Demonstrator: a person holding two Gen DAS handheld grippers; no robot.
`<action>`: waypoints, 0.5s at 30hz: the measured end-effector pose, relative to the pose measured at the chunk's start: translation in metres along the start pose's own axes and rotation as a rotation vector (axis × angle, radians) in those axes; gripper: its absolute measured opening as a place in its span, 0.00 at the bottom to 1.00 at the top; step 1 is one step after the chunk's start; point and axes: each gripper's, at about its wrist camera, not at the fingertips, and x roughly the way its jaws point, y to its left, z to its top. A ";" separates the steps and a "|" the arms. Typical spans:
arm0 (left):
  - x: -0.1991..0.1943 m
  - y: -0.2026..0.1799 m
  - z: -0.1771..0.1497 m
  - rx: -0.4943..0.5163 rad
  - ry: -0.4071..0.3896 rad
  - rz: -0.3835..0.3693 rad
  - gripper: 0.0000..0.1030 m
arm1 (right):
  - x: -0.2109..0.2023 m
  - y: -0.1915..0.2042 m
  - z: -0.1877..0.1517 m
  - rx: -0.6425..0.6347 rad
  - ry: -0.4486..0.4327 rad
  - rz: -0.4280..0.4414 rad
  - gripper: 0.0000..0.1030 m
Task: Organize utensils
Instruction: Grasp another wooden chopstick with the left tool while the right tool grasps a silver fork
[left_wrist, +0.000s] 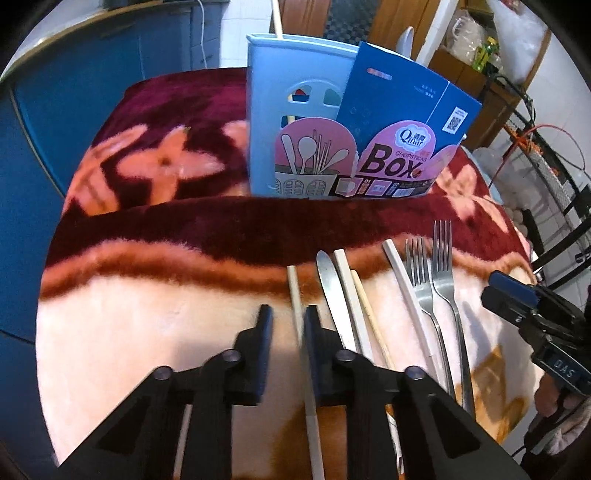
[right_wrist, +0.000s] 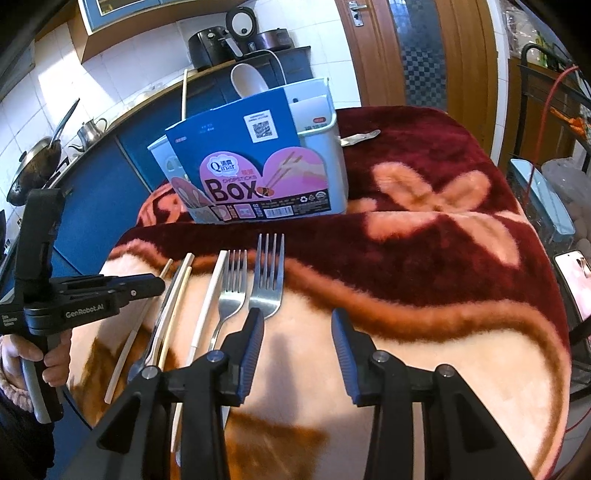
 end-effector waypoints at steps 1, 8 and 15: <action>0.000 0.002 0.000 -0.008 -0.003 -0.014 0.06 | 0.002 0.001 0.001 -0.003 0.002 0.000 0.40; -0.011 0.012 -0.005 -0.048 -0.070 -0.057 0.04 | 0.017 0.006 0.015 -0.040 0.014 0.006 0.40; -0.039 0.023 -0.008 -0.068 -0.186 -0.065 0.04 | 0.035 0.004 0.039 -0.055 -0.001 0.040 0.41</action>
